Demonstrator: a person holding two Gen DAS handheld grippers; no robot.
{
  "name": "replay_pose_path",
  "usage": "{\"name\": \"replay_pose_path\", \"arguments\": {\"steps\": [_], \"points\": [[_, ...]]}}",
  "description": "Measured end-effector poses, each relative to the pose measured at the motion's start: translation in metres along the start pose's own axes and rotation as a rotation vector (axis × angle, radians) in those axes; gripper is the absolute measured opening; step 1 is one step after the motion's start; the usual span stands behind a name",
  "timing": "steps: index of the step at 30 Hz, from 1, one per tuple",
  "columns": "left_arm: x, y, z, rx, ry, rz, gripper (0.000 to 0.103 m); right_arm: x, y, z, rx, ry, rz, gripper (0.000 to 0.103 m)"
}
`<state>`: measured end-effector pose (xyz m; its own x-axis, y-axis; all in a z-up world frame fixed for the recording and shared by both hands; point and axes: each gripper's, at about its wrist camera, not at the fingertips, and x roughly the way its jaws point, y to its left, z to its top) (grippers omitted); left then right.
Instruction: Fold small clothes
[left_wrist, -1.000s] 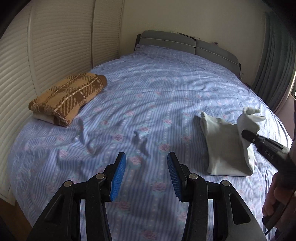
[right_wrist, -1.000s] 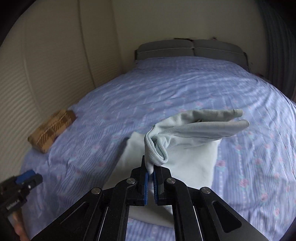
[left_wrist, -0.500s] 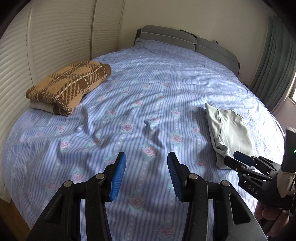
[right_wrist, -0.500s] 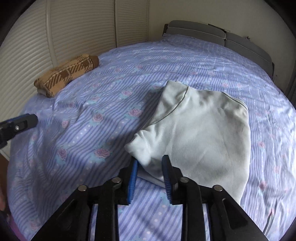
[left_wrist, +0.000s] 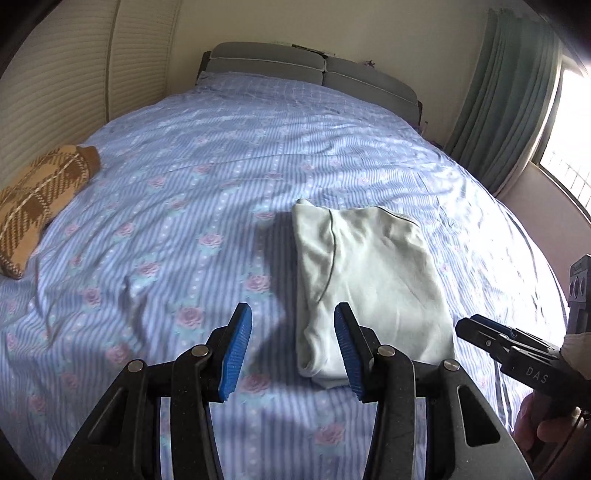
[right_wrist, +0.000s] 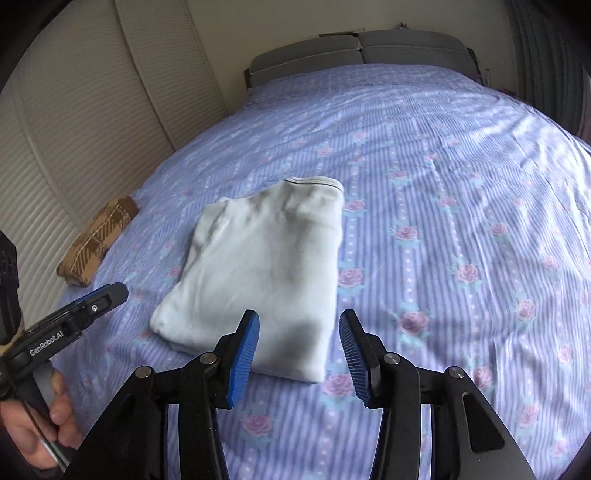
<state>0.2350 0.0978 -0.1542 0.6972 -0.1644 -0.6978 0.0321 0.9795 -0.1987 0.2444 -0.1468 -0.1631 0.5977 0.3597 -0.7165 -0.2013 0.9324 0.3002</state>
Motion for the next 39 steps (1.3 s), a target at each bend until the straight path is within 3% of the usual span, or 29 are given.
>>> {"name": "replay_pose_path", "arguments": {"steps": [3, 8, 14, 17, 23, 28, 39], "points": [[0.019, -0.012, 0.0, 0.026, 0.031, 0.021, 0.046, 0.012, -0.007, -0.004, -0.018, 0.042, -0.007, 0.047], [0.041, -0.012, -0.014, 0.056, 0.089, 0.081, 0.046, 0.031, -0.011, -0.019, -0.075, 0.095, -0.093, 0.047], [0.022, -0.011, -0.023, 0.011, 0.046, 0.062, 0.046, 0.015, -0.019, -0.013, -0.05, 0.067, -0.016, 0.047], [0.005, -0.015, -0.025, -0.059, 0.035, 0.021, 0.049, 0.005, -0.024, 0.001, -0.038, 0.049, 0.049, 0.047], [0.0, -0.012, -0.039, -0.294, 0.056, -0.029, 0.047, 0.002, -0.036, 0.029, 0.009, 0.066, 0.163, 0.047], [0.019, -0.01, -0.051, -0.435, 0.099, -0.042, 0.047, 0.015, -0.04, 0.045, 0.006, 0.101, 0.18, 0.047], [0.037, -0.01, -0.051, -0.497, 0.095, -0.041, 0.048, 0.067, -0.046, 0.072, 0.028, 0.191, 0.227, 0.047]]}}
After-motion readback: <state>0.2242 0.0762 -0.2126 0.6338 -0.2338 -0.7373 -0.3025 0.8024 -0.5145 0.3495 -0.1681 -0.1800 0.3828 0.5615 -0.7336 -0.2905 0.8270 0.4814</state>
